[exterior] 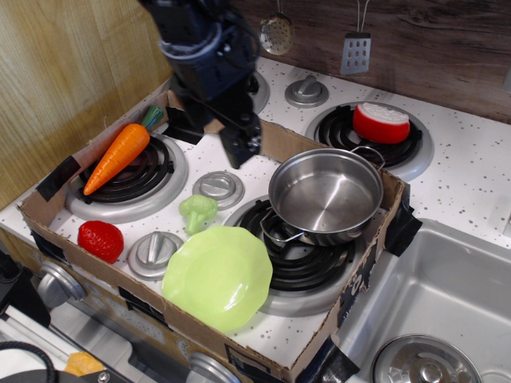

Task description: Take broccoli out of pan

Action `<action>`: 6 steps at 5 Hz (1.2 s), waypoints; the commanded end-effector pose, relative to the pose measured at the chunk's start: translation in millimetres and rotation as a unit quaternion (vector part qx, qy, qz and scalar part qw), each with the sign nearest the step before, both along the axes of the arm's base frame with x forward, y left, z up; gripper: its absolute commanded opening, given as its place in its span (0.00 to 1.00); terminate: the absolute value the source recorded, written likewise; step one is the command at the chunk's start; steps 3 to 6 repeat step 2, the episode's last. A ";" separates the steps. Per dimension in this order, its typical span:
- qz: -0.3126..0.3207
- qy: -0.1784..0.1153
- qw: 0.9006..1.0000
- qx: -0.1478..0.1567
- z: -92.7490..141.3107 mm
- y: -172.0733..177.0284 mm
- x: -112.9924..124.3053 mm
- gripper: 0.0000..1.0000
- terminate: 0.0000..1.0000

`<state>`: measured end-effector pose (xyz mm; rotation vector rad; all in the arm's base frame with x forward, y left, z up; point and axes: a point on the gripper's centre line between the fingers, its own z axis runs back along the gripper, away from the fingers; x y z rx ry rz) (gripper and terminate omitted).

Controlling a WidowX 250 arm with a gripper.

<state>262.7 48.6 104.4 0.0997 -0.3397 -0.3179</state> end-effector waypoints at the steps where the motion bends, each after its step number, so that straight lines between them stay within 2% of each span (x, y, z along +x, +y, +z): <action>1: 0.000 -0.016 1.000 0.005 12.2 -4.0 4.9 1.00 0.00; 2: 0.000 -0.016 1.000 0.005 12.2 -4.0 4.9 1.00 1.00; 6: 0.000 -0.016 1.000 0.005 12.2 -4.0 4.9 1.00 1.00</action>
